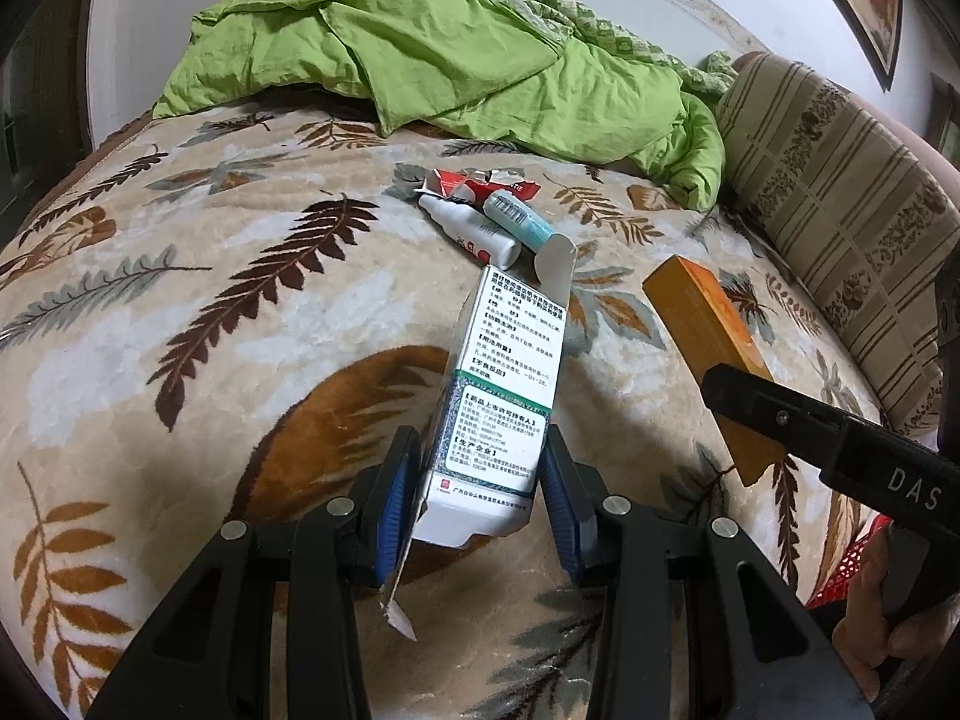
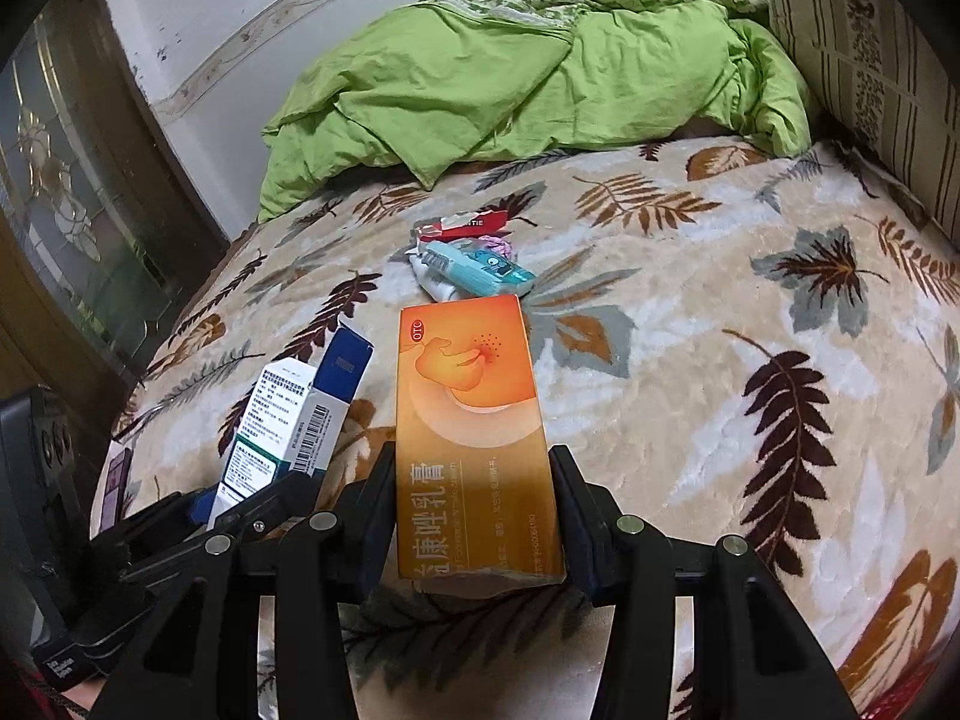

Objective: Collect trash
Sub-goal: 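Carry both boxes over the red wastebasket and open both grippers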

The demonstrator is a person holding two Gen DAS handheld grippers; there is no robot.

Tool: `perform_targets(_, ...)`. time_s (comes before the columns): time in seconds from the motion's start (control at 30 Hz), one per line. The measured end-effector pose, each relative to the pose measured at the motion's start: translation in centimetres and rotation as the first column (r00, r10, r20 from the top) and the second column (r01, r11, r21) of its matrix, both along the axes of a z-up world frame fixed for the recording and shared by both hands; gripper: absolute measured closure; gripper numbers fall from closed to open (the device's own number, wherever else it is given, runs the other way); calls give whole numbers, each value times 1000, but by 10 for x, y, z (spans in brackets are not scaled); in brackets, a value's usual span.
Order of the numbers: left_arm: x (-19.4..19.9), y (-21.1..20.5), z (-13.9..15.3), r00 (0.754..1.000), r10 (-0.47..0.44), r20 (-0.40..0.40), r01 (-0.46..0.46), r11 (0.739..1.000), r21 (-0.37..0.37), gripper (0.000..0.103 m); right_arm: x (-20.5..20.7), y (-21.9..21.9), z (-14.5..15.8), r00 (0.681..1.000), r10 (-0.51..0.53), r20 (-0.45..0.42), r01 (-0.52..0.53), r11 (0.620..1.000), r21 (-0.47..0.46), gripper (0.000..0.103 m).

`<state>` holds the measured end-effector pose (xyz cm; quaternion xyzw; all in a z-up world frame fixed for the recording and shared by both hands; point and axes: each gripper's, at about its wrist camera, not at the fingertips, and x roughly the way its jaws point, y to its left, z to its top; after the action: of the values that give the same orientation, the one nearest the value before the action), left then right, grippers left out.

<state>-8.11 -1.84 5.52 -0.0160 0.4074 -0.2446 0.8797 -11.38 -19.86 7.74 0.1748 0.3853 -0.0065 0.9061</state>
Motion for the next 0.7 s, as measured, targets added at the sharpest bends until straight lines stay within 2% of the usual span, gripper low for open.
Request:
perform_targets(0.5, 4, -9, -3, 1000, -8, 3, 8, 1000, 4, 64, 4, 3, -1, 1000, 6, 3, -6, 1000, 11, 52)
perform_targets(0.7, -2, -7, 6, 1000, -4, 14, 4, 1000, -9, 64, 4, 1, 1, 1000, -4, 13, 4, 1000, 23, 52)
